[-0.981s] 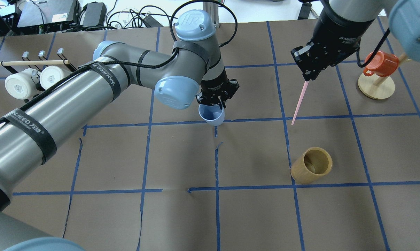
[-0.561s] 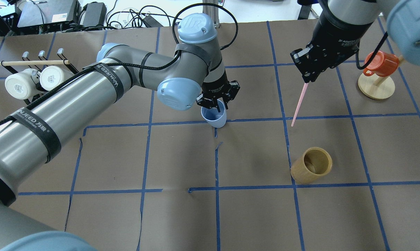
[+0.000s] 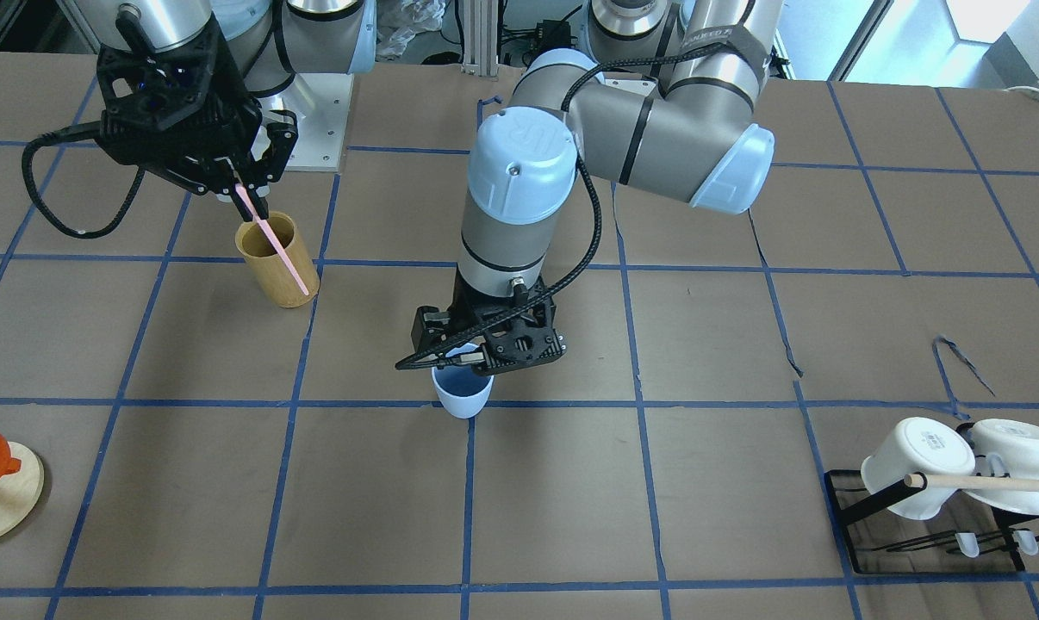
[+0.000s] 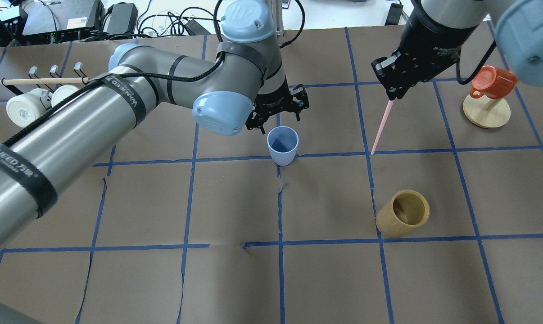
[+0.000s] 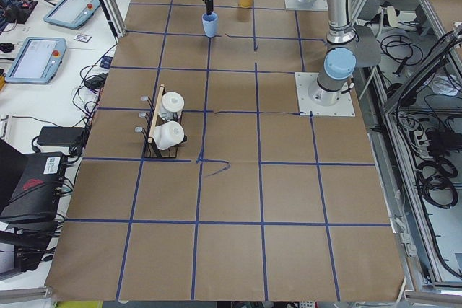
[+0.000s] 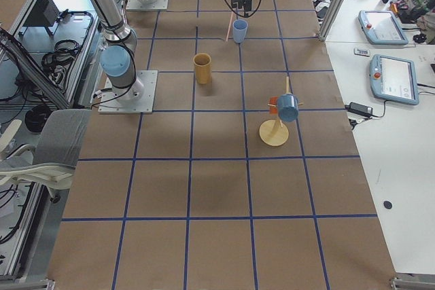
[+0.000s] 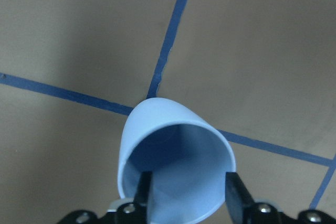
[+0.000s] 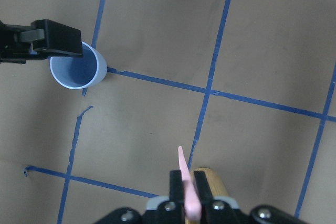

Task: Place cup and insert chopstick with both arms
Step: 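Set the cup down, open the left gripper and withdraw it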

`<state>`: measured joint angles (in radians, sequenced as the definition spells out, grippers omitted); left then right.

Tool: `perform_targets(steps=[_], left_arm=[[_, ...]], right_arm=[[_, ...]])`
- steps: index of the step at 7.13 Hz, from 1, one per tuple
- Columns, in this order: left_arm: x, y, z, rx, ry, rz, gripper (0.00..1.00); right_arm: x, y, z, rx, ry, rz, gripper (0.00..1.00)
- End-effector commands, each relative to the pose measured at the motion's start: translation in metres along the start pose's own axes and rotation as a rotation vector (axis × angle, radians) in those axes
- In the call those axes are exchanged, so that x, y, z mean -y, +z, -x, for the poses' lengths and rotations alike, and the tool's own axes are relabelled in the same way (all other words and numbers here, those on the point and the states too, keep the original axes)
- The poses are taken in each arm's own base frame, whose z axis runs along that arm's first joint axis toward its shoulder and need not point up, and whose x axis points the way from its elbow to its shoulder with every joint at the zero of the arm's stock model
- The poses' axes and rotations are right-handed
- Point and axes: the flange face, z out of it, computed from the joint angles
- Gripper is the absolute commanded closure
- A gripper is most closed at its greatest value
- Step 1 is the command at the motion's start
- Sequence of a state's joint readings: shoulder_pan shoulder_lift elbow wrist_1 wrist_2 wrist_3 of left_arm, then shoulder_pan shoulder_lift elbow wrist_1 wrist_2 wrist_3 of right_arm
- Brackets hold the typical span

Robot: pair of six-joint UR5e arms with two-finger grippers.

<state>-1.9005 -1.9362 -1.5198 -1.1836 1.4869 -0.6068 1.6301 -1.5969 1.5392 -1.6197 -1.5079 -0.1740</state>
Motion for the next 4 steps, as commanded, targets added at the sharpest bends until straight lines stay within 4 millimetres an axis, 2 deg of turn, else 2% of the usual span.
perform_targets(steps=[1,3,4], left_arm=[[0.000,-0.053,0.048,0.035,0.148,0.019,0.00],[0.003,-0.114,0.113,0.041,0.234,0.036,0.00],[-0.009,-0.136,0.129,0.043,0.259,0.038,0.00]], right_arm=[[0.011,0.004,0.043,0.005,0.037,-0.078,1.00],[0.019,0.018,0.090,0.019,-0.012,-0.115,1.00],[0.028,0.024,0.098,0.026,0.029,-0.141,1.00]])
